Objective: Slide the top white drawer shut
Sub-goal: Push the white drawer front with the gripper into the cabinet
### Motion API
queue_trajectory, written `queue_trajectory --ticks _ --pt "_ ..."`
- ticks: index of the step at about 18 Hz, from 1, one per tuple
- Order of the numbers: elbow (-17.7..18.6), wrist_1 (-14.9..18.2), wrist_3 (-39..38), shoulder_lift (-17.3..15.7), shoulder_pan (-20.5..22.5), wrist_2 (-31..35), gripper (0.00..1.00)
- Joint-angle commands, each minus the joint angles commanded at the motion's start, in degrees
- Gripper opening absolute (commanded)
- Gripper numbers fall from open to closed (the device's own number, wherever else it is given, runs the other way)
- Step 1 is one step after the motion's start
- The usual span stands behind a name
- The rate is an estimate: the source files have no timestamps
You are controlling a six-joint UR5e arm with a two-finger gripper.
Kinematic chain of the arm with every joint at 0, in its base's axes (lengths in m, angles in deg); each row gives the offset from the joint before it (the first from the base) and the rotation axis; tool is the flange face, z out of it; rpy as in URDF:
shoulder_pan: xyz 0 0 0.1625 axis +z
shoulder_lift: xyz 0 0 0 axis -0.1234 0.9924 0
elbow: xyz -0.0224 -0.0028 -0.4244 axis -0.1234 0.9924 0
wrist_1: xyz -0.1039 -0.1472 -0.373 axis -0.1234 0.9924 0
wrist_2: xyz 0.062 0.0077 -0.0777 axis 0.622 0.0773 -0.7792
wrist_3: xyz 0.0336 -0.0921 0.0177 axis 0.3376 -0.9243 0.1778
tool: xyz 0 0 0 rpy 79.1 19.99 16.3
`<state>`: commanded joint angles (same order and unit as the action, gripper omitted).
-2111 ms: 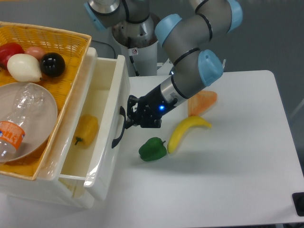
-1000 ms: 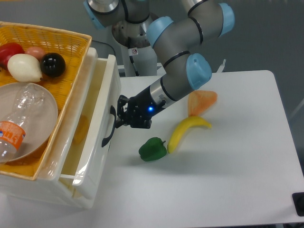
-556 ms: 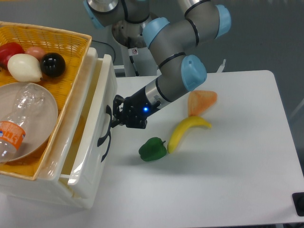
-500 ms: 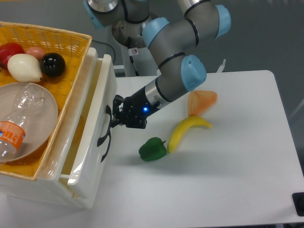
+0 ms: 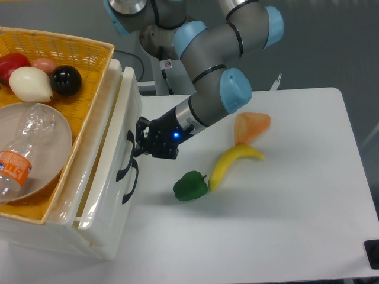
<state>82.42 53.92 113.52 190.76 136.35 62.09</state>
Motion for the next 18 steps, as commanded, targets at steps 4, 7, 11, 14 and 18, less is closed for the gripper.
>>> queue_trajectory --ticks 4,7,11,14,18 --pt "0.0 0.0 0.0 0.0 -0.1 0.0 0.00" --pt "0.0 0.0 0.0 0.1 -0.2 0.0 0.00" --pt "0.0 0.0 -0.1 0.2 -0.9 0.1 0.00" --pt "0.3 0.0 -0.1 0.1 -1.0 0.1 0.00" --pt "0.3 0.0 0.0 0.3 -1.0 0.1 0.00"
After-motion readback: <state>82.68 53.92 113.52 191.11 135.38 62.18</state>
